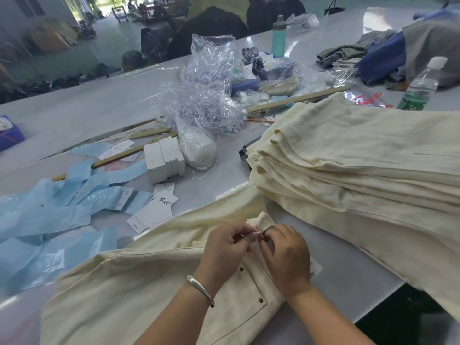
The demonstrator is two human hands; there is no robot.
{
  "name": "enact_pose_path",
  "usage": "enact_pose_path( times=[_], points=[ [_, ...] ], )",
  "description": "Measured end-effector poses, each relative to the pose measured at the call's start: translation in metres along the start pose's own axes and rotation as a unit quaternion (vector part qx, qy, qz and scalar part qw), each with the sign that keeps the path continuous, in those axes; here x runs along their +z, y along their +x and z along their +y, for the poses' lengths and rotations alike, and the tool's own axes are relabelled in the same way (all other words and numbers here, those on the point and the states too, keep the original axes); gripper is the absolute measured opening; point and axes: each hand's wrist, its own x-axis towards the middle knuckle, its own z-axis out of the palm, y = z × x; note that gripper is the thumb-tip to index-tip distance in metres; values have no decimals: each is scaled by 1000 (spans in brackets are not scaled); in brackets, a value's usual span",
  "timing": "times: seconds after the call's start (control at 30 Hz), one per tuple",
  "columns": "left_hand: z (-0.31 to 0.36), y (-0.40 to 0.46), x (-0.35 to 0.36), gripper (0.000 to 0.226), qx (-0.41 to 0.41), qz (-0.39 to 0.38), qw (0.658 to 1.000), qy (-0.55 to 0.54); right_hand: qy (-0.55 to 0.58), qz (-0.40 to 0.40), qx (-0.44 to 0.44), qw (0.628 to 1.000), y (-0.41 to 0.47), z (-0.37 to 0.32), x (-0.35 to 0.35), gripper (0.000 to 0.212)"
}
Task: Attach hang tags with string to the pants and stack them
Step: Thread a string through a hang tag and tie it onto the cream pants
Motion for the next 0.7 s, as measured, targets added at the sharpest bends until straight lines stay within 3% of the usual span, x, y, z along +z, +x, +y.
enact_pose_path(
  times=[0.1, 0.23, 0.37, 0.57, 0.7],
  points=[
    [3, -1, 0, 32, 21, -6, 999, 45, 41, -16, -23, 999, 1, 0, -7, 15],
    [7, 1, 0, 16, 57, -20, 989, 135, 141, -54, 13, 988, 4, 4, -22, 16],
    [13, 5, -2, 14, 72, -45, 983, 164, 235, -92, 28, 967, 11, 2, -37, 13],
    [25, 9, -6, 13, 82, -77, 975, 190, 343, -138, 91, 924, 20, -4, -45, 19],
    [29, 8, -8, 14, 78, -79, 978, 175, 433, -171, 182, 866, 20, -6, -46, 20]
  ],
)
